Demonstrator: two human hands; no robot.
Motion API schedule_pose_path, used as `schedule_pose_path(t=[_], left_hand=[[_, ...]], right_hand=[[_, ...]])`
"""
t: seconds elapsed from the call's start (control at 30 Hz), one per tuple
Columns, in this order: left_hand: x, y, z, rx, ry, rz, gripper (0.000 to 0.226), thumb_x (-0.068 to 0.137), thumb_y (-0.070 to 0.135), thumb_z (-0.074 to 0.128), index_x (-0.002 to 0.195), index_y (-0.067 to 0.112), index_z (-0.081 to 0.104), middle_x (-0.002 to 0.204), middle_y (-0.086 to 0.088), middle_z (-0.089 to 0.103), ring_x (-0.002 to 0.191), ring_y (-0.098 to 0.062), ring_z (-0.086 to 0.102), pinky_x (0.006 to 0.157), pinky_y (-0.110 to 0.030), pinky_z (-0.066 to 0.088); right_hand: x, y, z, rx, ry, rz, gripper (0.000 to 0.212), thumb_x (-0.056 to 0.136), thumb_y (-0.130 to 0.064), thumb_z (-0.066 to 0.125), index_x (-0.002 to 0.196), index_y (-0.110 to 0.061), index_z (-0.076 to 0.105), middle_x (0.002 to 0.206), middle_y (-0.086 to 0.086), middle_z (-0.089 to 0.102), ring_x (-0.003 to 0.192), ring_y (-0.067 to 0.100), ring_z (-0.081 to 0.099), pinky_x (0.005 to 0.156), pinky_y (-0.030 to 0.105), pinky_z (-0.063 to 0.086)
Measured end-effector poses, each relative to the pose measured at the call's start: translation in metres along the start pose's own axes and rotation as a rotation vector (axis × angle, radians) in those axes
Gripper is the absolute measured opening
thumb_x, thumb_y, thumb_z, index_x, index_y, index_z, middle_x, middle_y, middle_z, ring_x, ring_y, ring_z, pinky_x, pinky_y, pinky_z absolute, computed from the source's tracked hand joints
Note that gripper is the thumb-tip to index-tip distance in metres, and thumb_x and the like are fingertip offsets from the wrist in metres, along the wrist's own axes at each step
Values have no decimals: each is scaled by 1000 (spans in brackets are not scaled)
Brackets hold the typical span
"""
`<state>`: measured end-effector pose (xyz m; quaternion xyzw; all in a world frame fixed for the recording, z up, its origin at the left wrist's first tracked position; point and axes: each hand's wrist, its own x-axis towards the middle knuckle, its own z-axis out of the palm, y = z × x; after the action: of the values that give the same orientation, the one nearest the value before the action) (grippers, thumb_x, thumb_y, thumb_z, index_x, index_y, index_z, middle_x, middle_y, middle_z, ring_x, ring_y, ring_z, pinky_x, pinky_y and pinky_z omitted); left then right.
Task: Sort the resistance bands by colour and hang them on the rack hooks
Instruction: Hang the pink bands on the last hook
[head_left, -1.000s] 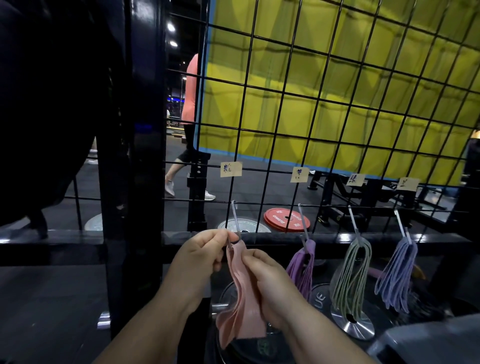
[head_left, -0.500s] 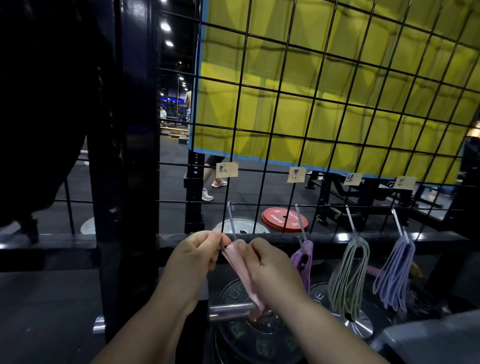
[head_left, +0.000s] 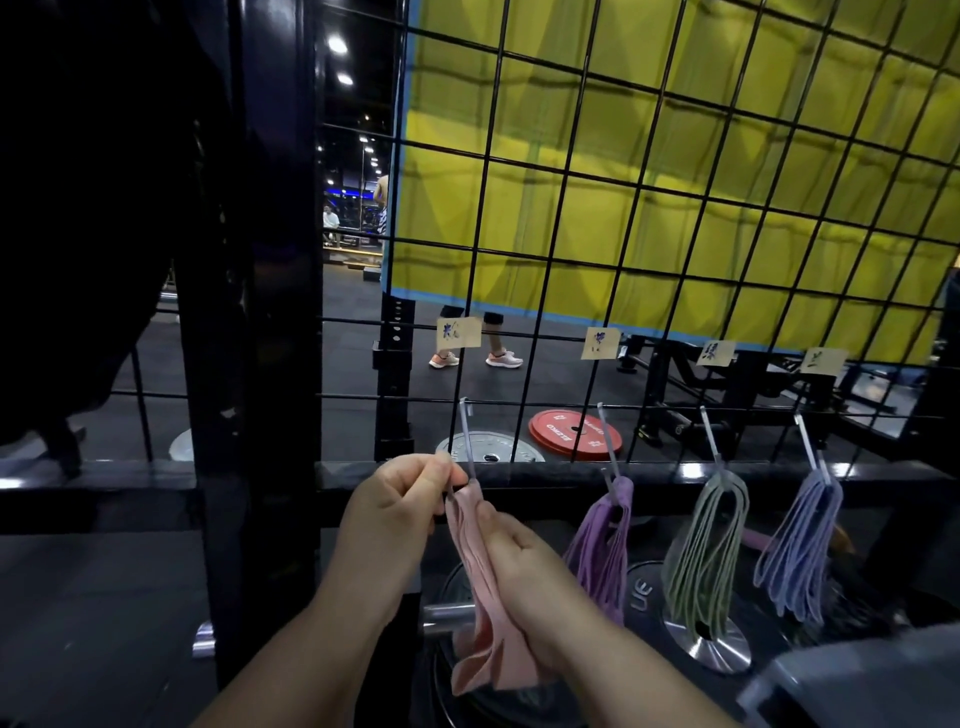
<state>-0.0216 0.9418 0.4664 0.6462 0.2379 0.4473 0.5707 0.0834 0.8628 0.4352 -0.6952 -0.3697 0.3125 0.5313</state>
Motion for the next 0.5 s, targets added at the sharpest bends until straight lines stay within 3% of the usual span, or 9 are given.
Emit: schedule_pose_path(t=[0.13,0.2,0.3,0.4,0.5], left_hand=[[-3,0,-2,66,4,53,23,91,24,61,70,22,71,68,5,67,62,-8,62,61,-26,50],[-5,0,-2,150,-4,98,12,83,23,70,72,20,68,68,0,67,65,-17,63,65,-31,52],[-9,-1,0,260,17,170,18,73,17,79,73,21,61,55,6,56,53,-6,51,52,-14,42],[-9,-3,1,334,33,207,19,77,19,77,75,23,58,57,-1,57,51,-6,51,50,-14,40],[-9,-4,3,334,45,222,20,81,23,75,73,21,57,55,-1,57,48,-5,50,48,-15,39]], right_hand=[[-1,5,-2,16,-5,-20,34,93,-61,39,99,-39,66,90,-5,71,87,13,67,88,35,55],[-1,12,-1,6,2,-8,41,87,-69,42,97,-38,67,94,0,73,92,20,69,93,43,54],[-2,25,1,-68,23,37,41,87,-70,42,97,-37,64,100,0,72,95,21,68,94,46,52],[-7,36,2,-54,-1,92,36,92,-63,42,99,-36,65,98,-3,71,94,16,67,96,43,51],[-8,42,3,-26,-4,112,35,86,-68,47,96,-41,67,99,-5,73,98,15,68,99,45,49]])
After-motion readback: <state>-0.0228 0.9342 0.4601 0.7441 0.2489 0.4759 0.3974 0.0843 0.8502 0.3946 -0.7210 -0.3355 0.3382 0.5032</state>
